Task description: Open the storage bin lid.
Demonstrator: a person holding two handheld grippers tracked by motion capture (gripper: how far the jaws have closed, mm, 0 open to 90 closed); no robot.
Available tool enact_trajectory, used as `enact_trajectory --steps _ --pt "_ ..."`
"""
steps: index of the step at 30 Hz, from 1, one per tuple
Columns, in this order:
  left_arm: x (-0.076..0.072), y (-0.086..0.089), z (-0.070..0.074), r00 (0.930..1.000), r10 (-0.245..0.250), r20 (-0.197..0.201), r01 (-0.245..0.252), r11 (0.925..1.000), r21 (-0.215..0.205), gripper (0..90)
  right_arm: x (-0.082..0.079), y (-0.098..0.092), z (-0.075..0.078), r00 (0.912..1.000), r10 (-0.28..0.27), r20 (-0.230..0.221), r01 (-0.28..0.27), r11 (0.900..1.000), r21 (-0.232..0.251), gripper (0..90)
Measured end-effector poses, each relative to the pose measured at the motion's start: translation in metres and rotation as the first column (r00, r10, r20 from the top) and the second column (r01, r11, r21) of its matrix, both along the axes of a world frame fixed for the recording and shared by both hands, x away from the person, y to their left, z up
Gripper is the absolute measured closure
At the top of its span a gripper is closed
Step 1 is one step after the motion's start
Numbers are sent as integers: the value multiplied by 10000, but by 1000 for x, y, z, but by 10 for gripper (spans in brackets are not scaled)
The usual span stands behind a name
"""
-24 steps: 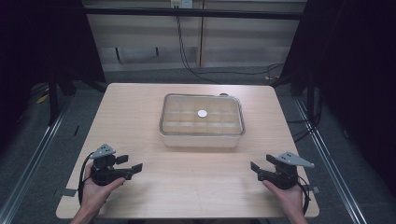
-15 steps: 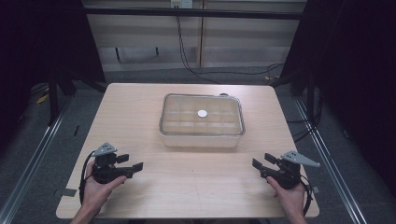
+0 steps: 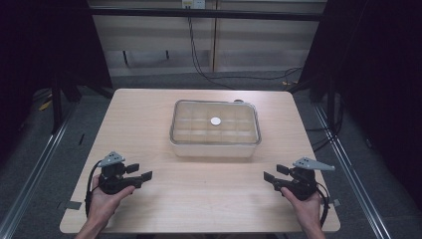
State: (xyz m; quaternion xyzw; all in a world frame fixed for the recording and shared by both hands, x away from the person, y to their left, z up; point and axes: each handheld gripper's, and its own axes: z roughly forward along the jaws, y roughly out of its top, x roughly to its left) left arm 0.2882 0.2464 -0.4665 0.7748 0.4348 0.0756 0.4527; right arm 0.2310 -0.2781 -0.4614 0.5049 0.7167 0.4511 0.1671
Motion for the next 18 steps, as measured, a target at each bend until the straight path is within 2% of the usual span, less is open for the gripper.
enact_trajectory --steps 2,5,7,10,13,14,16,18 --pt "3 -2 0 9996 -250 -160 251 9997 80 344 2 0 0 10000 15 -58 -14 10000 30 344" --pt "5 -7 0 9980 -566 -269 566 9984 -16 343 8 3 -1 9995 96 -315 -107 9993 -348 327" --pt "7 -8 2 9964 -789 -312 774 9960 -445 386 9 3 -1 9989 148 -452 -158 9997 -212 326" --pt "10 -12 9 9967 -810 -87 808 9964 -275 415 12 4 5 9985 357 -421 -370 9989 -290 324" --pt "13 -14 14 9958 -862 307 874 9955 -371 444 16 5 9 9983 404 -420 -417 9986 -322 322" --pt "14 -15 16 9952 -908 362 922 9950 -386 442 18 5 10 9980 482 -411 -495 9983 -302 322" --pt "18 -17 18 9935 -1124 188 1132 9925 -469 443 23 5 12 9973 596 -425 -606 9979 -231 320" --pt "21 -20 20 9939 -1064 303 1072 9939 -249 441 29 5 13 9959 755 -494 -748 9971 158 311"
